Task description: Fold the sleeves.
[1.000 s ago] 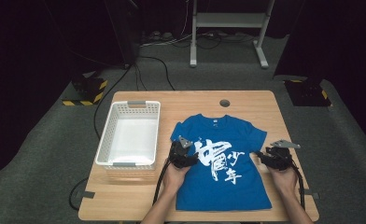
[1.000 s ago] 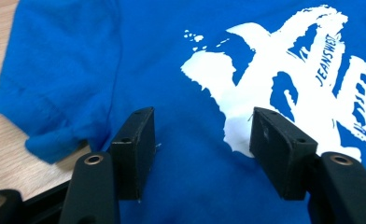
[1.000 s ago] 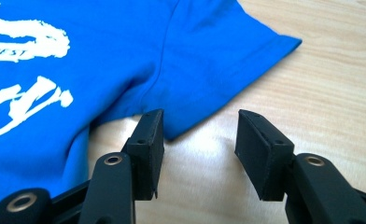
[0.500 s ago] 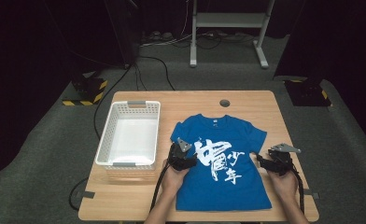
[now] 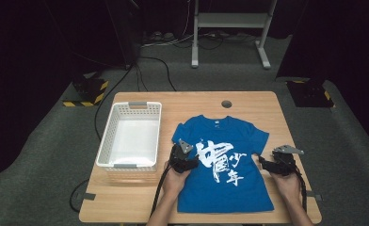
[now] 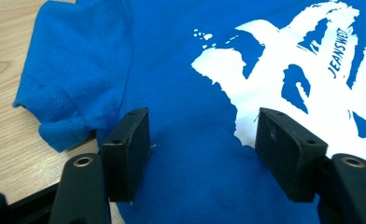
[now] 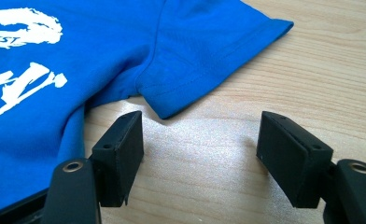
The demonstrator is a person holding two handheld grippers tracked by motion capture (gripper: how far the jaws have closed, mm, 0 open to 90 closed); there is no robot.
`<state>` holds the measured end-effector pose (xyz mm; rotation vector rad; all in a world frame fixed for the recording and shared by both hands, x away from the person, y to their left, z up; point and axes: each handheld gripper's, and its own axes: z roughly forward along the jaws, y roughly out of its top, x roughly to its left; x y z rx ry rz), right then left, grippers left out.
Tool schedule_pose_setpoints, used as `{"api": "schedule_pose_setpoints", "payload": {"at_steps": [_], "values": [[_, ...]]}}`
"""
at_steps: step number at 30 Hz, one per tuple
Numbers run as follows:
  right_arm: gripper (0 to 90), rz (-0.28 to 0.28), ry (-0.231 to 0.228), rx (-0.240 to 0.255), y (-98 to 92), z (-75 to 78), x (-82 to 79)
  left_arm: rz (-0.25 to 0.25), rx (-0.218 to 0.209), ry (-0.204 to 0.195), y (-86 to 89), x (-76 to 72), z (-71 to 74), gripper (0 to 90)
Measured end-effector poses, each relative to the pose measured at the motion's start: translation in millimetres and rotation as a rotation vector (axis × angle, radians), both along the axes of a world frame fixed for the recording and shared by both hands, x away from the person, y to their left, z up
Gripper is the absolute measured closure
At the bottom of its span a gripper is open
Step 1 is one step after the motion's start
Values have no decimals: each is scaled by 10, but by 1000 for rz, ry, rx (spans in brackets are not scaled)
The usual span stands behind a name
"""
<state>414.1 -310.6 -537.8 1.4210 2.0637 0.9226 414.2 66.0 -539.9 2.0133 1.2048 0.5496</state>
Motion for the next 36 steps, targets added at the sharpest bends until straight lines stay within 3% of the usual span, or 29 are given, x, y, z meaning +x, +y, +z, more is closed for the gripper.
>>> {"api": "schedule_pose_setpoints", "payload": {"at_steps": [4, 12, 16, 36], "values": [[318, -5, 26, -8, -18, 29, 33, -1, 1, 0, 0, 0, 0, 356], [352, -18, -17, 46, -70, 117, 16, -6, 2, 1, -1, 1, 0, 352], [369, -38, -15, 66, -83, 110, 34, -7, 2, 1, -1, 3, 0, 345], [439, -67, -24, 52, 11, 253, 345, -11, 6, 5, -5, 7, -1, 299]]}}
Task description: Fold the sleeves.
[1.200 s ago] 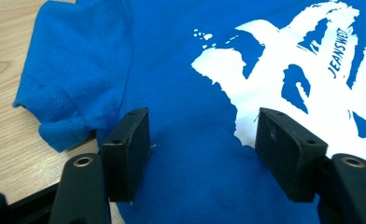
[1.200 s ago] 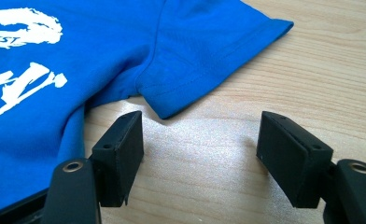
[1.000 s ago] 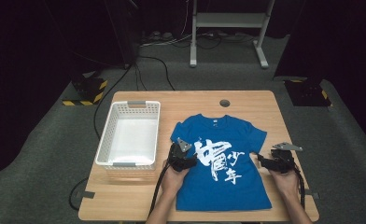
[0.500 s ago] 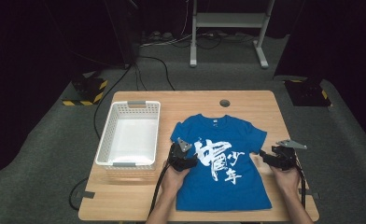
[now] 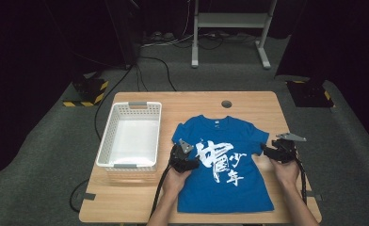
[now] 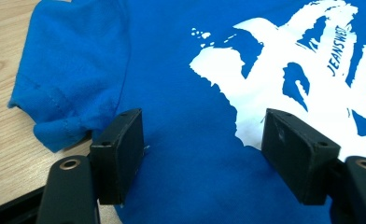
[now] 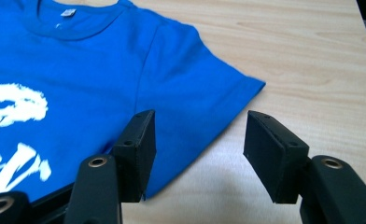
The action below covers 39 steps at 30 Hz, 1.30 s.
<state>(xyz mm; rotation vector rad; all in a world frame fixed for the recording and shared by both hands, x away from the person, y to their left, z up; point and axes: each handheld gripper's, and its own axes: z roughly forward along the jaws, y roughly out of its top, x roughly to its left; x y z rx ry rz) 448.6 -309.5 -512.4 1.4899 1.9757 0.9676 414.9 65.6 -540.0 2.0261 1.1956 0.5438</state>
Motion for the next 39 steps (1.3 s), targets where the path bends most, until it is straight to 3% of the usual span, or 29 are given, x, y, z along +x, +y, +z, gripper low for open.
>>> {"api": "schedule_pose_setpoints", "payload": {"at_steps": [9, 14, 18, 34, 37, 39], "values": [[461, -32, 5, 3, -5, 30, 158, 0, 0, 0, 0, 0, 0, 298], [465, -52, 35, -10, -32, -47, 211, 0, 0, 0, -1, -1, 0, 299], [476, -74, 26, 10, -62, -66, 242, -2, -2, 0, -2, -4, -1, 305], [482, -79, 55, 6, -72, -127, 337, -3, -1, -2, -2, -6, -1, 309], [495, -77, 39, 7, -38, -86, 392, -3, -1, -1, -2, -7, -1, 309], [493, -78, 72, -6, -18, -106, 437, -2, -1, -2, -3, -8, -1, 309]]}}
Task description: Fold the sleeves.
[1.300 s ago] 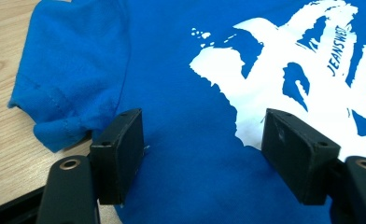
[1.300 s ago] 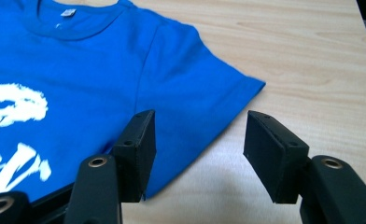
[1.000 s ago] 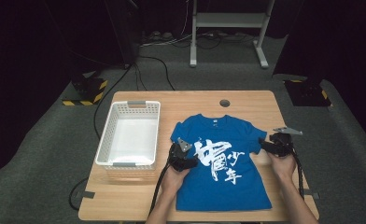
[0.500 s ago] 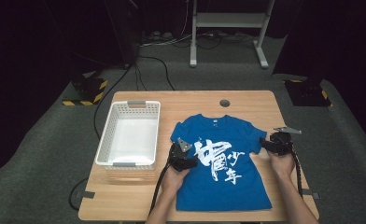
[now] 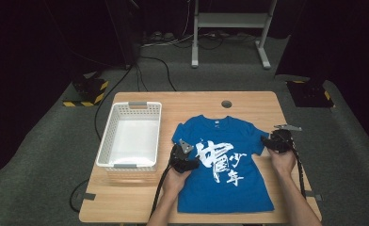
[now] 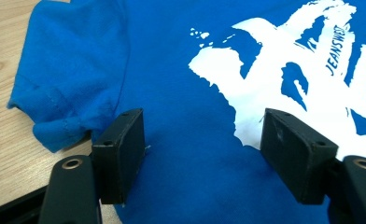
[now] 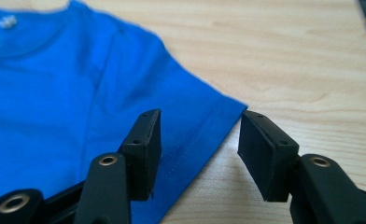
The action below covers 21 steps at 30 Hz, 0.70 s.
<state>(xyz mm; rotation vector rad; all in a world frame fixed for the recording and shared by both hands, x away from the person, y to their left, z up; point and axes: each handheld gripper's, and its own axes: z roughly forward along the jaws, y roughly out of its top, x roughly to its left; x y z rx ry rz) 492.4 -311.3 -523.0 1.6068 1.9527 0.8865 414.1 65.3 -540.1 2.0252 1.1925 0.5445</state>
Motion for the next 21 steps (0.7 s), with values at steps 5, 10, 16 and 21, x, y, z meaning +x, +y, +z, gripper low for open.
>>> {"api": "schedule_pose_setpoints", "payload": {"at_steps": [5, 10, 16, 21], "values": [[503, -13, 19, -12, 16, -28, 67, 0, 0, 1, 1, 0, 0, 308], [555, -23, 27, -15, -6, -48, 89, 0, -1, 0, 1, 0, 0, 308], [737, 10, 27, -29, -1, -40, 78, 0, -1, 0, 1, 0, 0, 308], [867, 38, 22, -36, 43, -43, 72, 0, -1, 0, 1, 1, 0, 308]]}}
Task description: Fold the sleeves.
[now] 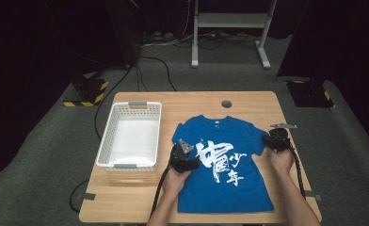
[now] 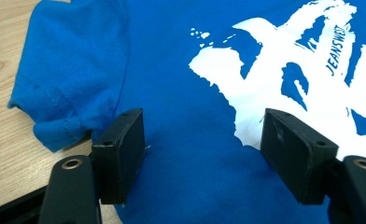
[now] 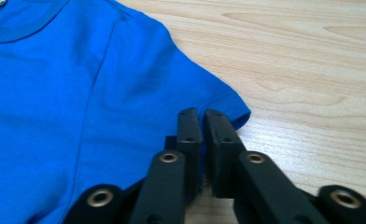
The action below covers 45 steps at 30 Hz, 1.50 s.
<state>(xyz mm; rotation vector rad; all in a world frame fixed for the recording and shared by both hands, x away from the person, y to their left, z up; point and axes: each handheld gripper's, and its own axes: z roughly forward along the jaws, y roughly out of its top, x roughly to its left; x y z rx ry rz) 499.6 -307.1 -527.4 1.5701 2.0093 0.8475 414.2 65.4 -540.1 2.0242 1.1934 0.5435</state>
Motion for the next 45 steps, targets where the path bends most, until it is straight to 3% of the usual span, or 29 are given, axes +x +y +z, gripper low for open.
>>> {"api": "schedule_pose_setpoints", "payload": {"at_steps": [9, 36, 45], "values": [[884, 12, -17, -6, 13, 46, -30, 0, 0, 0, 0, 0, 0, 307], [888, 32, -90, 38, 43, 249, -129, 2, 0, 1, 1, 1, 0, 305], [889, 76, -109, 1, 172, 395, -113, 1, 1, 1, 2, 2, 0, 305]]}}
